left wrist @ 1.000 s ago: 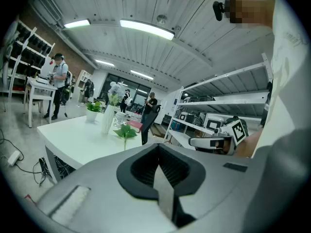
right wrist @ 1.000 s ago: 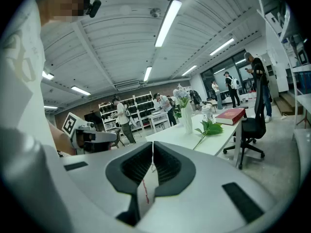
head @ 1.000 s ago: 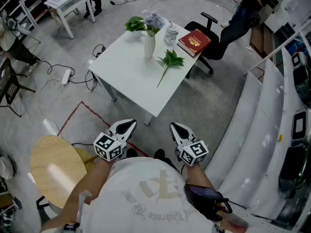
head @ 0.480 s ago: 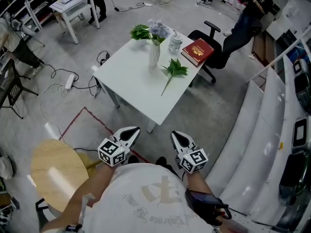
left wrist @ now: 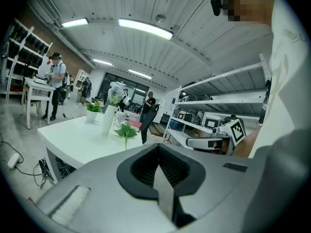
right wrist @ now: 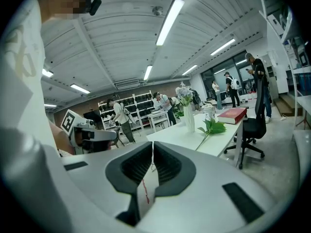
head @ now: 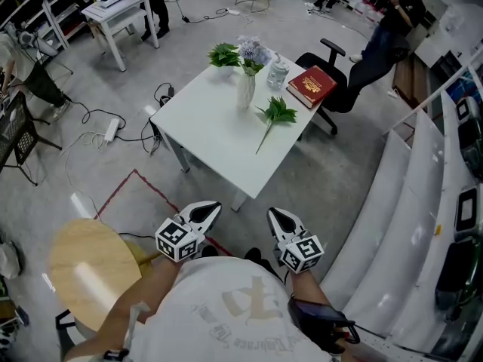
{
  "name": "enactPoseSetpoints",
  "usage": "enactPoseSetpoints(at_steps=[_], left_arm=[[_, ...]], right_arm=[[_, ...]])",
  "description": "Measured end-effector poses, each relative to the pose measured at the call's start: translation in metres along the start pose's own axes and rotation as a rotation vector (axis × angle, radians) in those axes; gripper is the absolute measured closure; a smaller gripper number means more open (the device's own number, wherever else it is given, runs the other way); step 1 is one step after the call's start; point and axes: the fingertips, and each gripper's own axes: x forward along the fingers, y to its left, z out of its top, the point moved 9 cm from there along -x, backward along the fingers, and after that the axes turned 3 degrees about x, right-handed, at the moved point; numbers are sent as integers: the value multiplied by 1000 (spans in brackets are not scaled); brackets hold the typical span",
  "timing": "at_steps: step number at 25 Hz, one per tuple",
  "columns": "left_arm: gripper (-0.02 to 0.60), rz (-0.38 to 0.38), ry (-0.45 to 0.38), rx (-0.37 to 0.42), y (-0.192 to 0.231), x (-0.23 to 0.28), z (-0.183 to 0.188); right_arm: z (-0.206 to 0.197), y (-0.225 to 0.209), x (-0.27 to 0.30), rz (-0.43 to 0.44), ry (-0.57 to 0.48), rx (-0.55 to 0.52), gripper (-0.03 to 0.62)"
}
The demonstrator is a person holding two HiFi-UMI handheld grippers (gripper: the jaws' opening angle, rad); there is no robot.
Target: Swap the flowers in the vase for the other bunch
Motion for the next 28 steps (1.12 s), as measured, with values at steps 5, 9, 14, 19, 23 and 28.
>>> enactPoseSetpoints(at_steps=[5,9,14,19,23,28], left_arm=[[577,-7,-6,4,5,-10,-1],[577,-15,-4,6,9,-21,-4],[577,-8,-4,9,18,-38,-7],[577,-8,-12,3,30,-57,-9],[577,-5,-18,-4,39,-70,-11],[577,23,-41,-19,55,-81,-10]], right_arm=[[1,10,5,-14,-4,3,583],[-3,18,10,-27,0,5,583],[-3,32,19,-42,3,-2,583],[-2,49,30,-55,7,-14,583],[0,59,39,-69,12,-20,583],[3,64,51,-72,18,-36,583]])
